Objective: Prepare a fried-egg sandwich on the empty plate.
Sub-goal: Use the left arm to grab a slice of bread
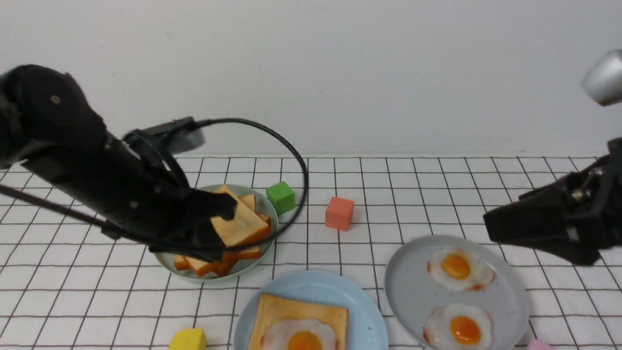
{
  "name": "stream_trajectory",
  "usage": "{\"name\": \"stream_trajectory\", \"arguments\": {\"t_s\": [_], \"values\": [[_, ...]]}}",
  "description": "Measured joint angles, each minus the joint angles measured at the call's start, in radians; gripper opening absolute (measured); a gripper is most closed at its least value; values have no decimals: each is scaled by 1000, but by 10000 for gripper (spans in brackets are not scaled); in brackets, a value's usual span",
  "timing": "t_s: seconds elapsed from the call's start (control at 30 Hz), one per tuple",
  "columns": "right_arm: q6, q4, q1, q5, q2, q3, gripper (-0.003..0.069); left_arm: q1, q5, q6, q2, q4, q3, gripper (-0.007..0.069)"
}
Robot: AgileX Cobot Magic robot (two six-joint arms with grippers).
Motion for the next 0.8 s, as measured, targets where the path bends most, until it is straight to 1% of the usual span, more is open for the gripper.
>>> {"name": "stream_trajectory", "arguments": {"t_s": [0.03,0.07,0.1,0.17,0.23,0.3,0.33,0.37,0.4,0.43,0.47,0.5,0.53,0.6,0.7,0.73,0.77,0.8], "values": [[-1,-1,22,-3,-29,11,498,42,10,2,8,-31,-5,-13],[-1,-3,52,-16,-81,37,486,127,13,2,20,-76,-8,-13],[-1,-5,66,-27,-99,52,483,165,10,1,27,-89,-8,-12],[-1,-10,80,-35,-114,66,482,193,2,-7,33,-92,-8,-3],[-1,-38,94,-35,-121,89,480,225,-32,-48,46,-63,-8,38],[-1,-68,96,-28,-117,95,479,228,-71,-98,57,-31,-8,102],[-1,-86,97,-27,-116,99,479,228,-92,-120,65,-21,-8,152],[-1,-94,97,-25,-116,99,479,228,-112,-127,71,-19,-8,179],[-1,-98,98,-24,-116,99,479,228,-145,-138,83,-18,-8,254],[-1,-98,98,-23,-116,99,479,228,-145,-138,83,-18,-8,254],[-1,-100,98,-22,-116,99,479,228,-191,-138,100,-25,-8,327],[-1,-100,98,-22,-116,99,479,228,-191,-138,102,-25,-8,336],[-1,-99,98,-21,-116,99,479,228,-240,-116,122,-42,-8,398],[-1,-95,98,-21,-116,99,479,228,-295,-52,154,-54,-8,456],[-1,-82,98,-18,-116,99,479,228,-353,55,201,-62,-8,482],[-1,-82,98,-18,-116,99,479,228,-360,63,209,-63,-8,482],[-1,-75,98,-14,-116,99,479,228,-386,126,239,-76,-8,480],[-1,-71,98,-13,-116,99,479,228,-393,148,250,-83,-8,477]]}}
